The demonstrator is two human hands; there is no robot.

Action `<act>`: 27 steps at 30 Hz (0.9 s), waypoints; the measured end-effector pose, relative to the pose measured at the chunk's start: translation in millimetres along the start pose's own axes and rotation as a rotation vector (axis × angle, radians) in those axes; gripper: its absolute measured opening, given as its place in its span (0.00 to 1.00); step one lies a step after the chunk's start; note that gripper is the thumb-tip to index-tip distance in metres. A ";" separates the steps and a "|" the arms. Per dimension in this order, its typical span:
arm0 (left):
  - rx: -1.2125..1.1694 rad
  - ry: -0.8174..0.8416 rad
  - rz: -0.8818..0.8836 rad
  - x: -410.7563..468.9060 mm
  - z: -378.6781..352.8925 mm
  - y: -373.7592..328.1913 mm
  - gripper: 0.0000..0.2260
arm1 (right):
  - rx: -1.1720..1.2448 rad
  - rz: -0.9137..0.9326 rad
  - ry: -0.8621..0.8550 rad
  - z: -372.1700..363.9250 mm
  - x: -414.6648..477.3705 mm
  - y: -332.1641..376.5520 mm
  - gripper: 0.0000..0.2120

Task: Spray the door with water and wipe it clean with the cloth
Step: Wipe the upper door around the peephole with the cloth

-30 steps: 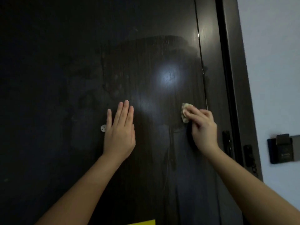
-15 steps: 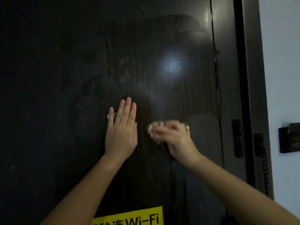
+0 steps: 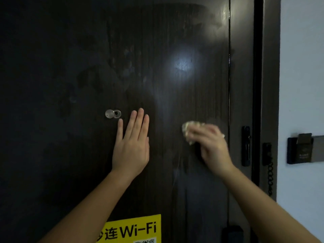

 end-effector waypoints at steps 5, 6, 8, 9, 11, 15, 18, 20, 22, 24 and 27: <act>-0.018 0.000 0.006 -1.0 -1.6 1.9 0.26 | -0.087 -0.280 -0.150 6.5 24.3 -35.6 0.14; -0.020 -0.003 0.005 -0.6 -1.2 2.0 0.26 | -0.085 -0.275 -0.147 5.5 10.9 -32.9 0.14; -0.023 -0.007 0.002 -0.8 -0.7 1.2 0.26 | -0.079 -0.232 -0.116 7.4 -15.5 -28.4 0.14; -0.023 -0.008 0.003 -1.0 -0.5 1.1 0.26 | -0.085 -0.215 -0.103 9.9 -18.9 -32.6 0.14; -0.019 -0.013 0.002 -0.6 -0.7 1.1 0.26 | -0.102 -0.274 -0.122 16.1 -0.6 -54.0 0.13; -0.033 -0.014 0.001 -2.2 -2.2 1.5 0.26 | -0.045 -0.525 -0.223 19.7 30.7 -80.8 0.12; -0.064 0.014 0.002 -1.4 1.0 0.7 0.26 | -0.022 -0.515 -0.147 9.6 -22.9 -46.4 0.14; -0.080 0.047 -0.010 -7.6 2.7 -0.5 0.26 | 0.011 -0.409 -0.048 6.2 -70.4 -2.3 0.15; -0.058 0.071 -0.027 -22.0 2.6 -1.3 0.26 | 0.057 -0.313 0.005 7.0 -85.3 23.3 0.13; -0.036 0.079 -0.021 -40.1 0.3 1.8 0.26 | 0.051 -0.342 -0.018 6.4 -62.3 20.5 0.14; -0.033 0.074 0.042 -59.7 -6.1 12.0 0.27 | 0.089 -0.507 -0.074 -1.6 -22.5 19.5 0.14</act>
Point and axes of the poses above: each hand's wrist, its own x-axis towards the middle knuckle, its own z-axis out of the back of the hand, y = z × x, the point moved 6 cm from there along x, towards the middle knuckle, and after that the axes turned 15 degrees about -x, right-handed, at the moved point
